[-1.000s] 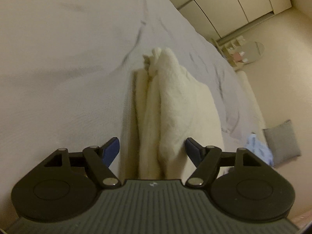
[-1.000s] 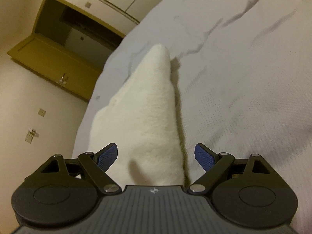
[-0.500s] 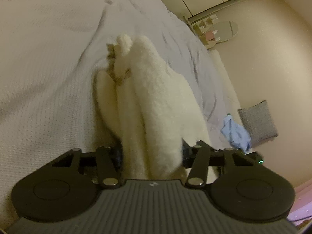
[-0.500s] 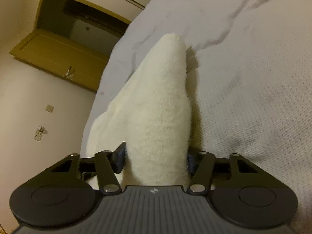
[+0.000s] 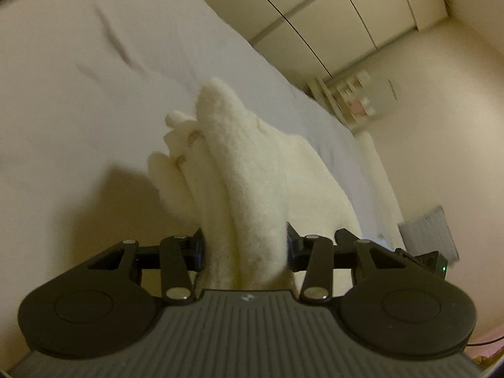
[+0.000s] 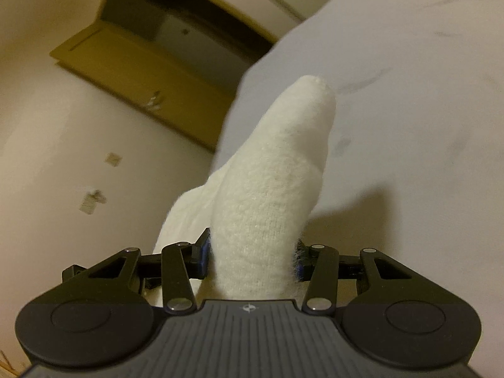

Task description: Fold clothes

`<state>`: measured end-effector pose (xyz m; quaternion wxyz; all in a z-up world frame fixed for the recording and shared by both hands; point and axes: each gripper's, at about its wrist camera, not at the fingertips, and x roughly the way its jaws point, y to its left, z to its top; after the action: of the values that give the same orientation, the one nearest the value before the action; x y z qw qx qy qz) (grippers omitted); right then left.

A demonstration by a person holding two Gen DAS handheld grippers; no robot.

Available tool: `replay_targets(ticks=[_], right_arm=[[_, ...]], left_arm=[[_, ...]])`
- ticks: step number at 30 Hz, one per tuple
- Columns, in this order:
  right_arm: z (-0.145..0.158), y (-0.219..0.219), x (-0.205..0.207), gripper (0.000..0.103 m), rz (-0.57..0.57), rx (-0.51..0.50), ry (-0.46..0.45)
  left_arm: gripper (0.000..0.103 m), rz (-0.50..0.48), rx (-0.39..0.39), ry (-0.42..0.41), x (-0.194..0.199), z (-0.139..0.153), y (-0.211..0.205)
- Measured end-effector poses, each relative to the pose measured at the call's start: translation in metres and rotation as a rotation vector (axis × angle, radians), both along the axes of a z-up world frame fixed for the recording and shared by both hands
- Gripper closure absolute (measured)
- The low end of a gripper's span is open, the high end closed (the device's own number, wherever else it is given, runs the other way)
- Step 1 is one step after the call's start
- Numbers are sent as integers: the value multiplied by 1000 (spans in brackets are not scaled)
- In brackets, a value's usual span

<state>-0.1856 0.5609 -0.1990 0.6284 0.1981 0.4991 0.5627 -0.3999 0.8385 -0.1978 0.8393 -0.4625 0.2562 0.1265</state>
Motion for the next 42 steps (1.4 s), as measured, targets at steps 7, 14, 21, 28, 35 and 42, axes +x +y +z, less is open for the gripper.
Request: replay_targets(ticks=[7, 14, 21, 28, 35, 42], right_arm=[[-1, 180, -56, 57, 52, 48, 25], [-79, 291, -102, 57, 26, -17, 34], [-136, 318, -129, 33, 36, -285, -65], [-58, 290, -159, 47, 25, -425, -497], [-55, 267, -224, 74, 214, -488, -625], [-94, 294, -273, 72, 296, -552, -799]], left_arm=[[63, 64, 55, 94, -68, 9, 142], [63, 49, 44, 204, -80, -72, 231], [54, 57, -12, 224, -95, -128, 237], [80, 57, 304, 401, -97, -47, 187], [88, -221, 538, 518, -94, -55, 122], [97, -189, 433, 515, -106, -95, 151]])
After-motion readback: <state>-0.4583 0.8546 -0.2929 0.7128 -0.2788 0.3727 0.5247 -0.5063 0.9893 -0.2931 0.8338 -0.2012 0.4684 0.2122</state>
